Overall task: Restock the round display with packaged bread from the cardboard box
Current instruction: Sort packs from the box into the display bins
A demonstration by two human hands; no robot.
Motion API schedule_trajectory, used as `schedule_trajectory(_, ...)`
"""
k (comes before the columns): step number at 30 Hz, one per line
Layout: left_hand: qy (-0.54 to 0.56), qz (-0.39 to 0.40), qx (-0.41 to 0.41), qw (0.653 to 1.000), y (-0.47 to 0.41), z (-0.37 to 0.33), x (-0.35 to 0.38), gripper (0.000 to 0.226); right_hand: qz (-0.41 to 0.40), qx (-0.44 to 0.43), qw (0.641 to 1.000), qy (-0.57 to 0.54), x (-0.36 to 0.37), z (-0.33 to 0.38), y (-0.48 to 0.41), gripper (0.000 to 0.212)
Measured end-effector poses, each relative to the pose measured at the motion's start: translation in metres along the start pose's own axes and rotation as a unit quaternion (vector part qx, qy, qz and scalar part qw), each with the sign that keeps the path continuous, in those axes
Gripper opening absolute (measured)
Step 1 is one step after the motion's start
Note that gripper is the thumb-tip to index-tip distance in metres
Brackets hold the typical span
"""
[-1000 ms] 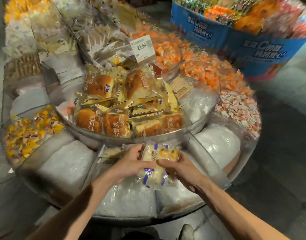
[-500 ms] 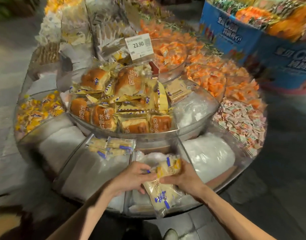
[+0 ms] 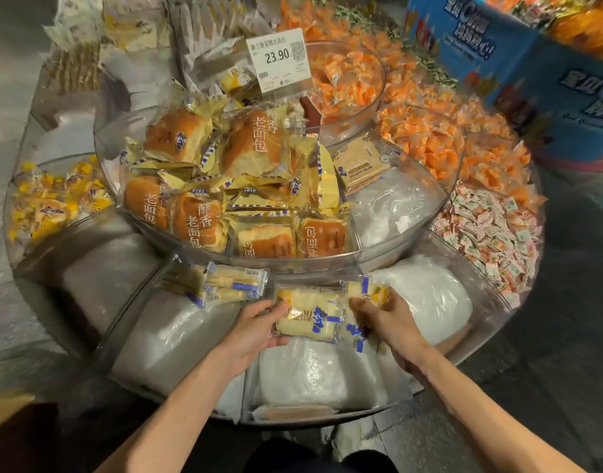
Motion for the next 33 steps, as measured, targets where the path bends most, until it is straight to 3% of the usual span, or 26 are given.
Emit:
schedule_trajectory(4, -0.052, -0.139, 0.046, 0.988, -0.013, 0.007, -0.004, 0.012, -0.01, 0.013, 1.0, 0.018, -0.015, -0.003, -0.017, 0.029)
schedule_trajectory(7, -0.146, -0.21, 0.094, 0.962, -0.023, 0.009, 0.003, 0.032, 0.014, 0.016, 0.998, 0.054, -0.023, 0.0, -0.025, 0.022)
schedule_trajectory(9, -0.233, -0.243, 0.123, 0.934, -0.032, 0.012, 0.01, 0.031, 0.041, 0.015, 0.997, 0.061, -0.027, 0.004, -0.027, 0.019)
schedule_trajectory(13, -0.378, -0.302, 0.128, 0.866, -0.048, 0.017, 0.013, 0.007, 0.074, 0.017, 0.994, 0.081, -0.031, 0.012, -0.031, 0.014)
schedule_trajectory(17, -0.504, -0.266, 0.053, 0.82, -0.054, 0.027, 0.02, 0.033, 0.091, 0.027, 0.991, 0.097, -0.031, 0.015, -0.035, 0.019)
schedule_trajectory(20, -0.661, -0.271, 0.036, 0.699, -0.054, 0.038, 0.027, 0.065, 0.096, 0.041, 0.991, 0.085, -0.031, 0.012, -0.037, 0.025)
schedule_trajectory(23, -0.724, -0.297, 0.061, 0.62, -0.056, 0.036, 0.029, 0.057, 0.1, 0.049, 0.99, 0.083, -0.03, 0.012, -0.038, 0.027)
schedule_trajectory(26, -0.751, -0.285, 0.11, 0.586, -0.056, 0.031, 0.032, 0.043, 0.103, 0.053, 0.99, 0.081, -0.027, 0.013, -0.037, 0.029)
schedule_trajectory(30, -0.786, -0.232, 0.073, 0.569, -0.058, 0.036, 0.024, 0.019, 0.095, 0.05, 0.991, 0.074, -0.023, 0.015, -0.035, 0.025)
schedule_trajectory(33, -0.778, -0.234, 0.066, 0.579, -0.057, 0.031, 0.023, 0.018, 0.095, 0.042, 0.992, 0.069, -0.019, 0.018, -0.031, 0.015)
Point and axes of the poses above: each hand's wrist, its own y-axis away from the middle knuckle, its own x-axis out of the palm, z = x × y, the point moved 5 cm from there along -y, towards the middle knuckle, and after that the axes turned 12 degrees about z, right-handed, at the moved point
